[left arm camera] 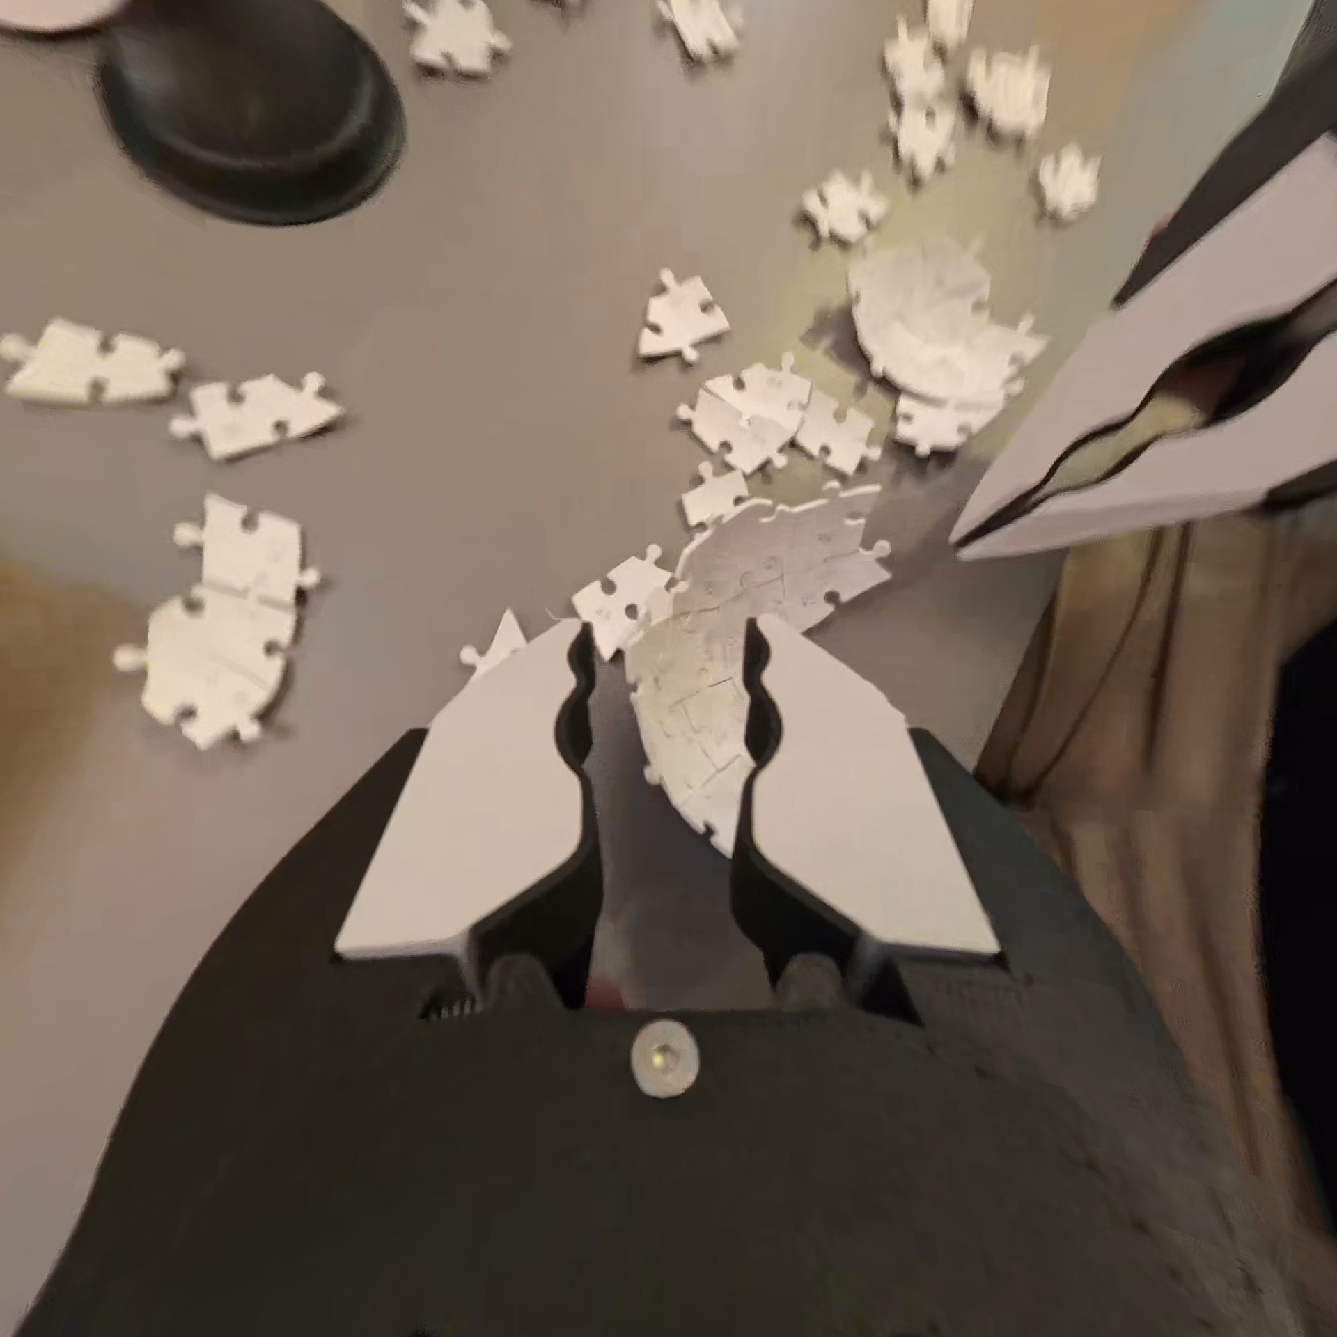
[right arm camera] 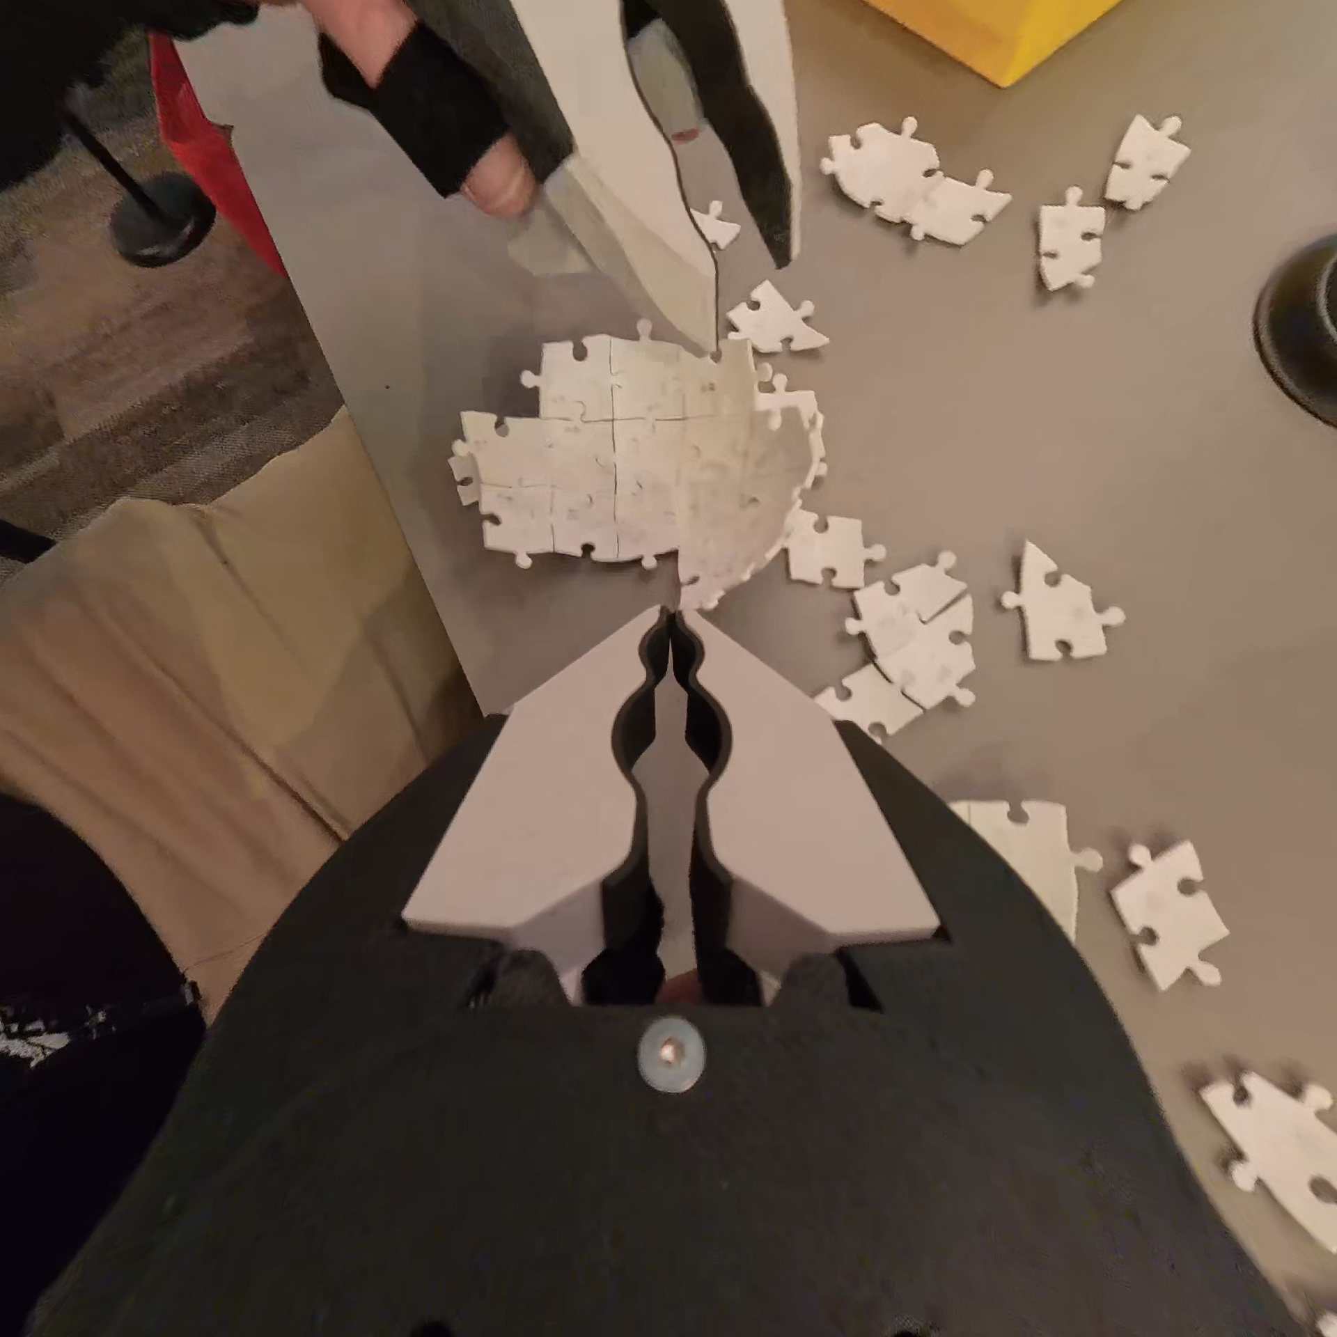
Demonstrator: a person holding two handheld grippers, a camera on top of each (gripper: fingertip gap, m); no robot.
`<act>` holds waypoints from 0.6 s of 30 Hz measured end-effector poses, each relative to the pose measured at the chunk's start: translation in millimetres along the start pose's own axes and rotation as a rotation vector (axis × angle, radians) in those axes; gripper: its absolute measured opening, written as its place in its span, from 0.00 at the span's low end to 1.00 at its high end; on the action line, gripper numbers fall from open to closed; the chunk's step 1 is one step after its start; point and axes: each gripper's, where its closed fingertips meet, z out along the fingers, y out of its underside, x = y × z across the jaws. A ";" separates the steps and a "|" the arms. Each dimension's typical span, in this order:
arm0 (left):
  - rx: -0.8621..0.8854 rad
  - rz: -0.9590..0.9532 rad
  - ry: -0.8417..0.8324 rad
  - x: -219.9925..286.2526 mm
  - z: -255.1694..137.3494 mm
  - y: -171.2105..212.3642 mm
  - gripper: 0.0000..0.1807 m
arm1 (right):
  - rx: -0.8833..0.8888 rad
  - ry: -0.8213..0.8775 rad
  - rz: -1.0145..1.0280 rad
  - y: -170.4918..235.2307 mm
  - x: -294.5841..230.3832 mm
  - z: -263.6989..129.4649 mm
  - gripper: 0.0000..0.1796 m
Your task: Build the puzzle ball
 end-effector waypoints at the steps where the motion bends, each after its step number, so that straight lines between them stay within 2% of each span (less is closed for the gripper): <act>1: -0.053 0.074 -0.008 -0.6 6.4 -2.0 0.23 | 0.005 0.000 0.010 1.5 2.0 -3.0 0.00; 5: -0.219 0.342 0.027 2.3 27.0 -7.1 0.25 | 0.022 -0.004 0.027 0.4 7.2 -8.9 0.00; 10: -0.330 0.515 0.145 11.4 46.0 -6.5 0.26 | 0.016 -0.035 0.048 4.8 8.3 -6.5 0.00; 16: -0.402 0.545 0.274 20.9 57.7 6.8 0.11 | 0.035 -0.051 0.071 3.7 14.3 -10.0 0.00; 18: -0.402 0.528 0.290 21.4 59.5 8.5 0.09 | 0.041 -0.057 0.082 3.0 16.0 -11.2 0.00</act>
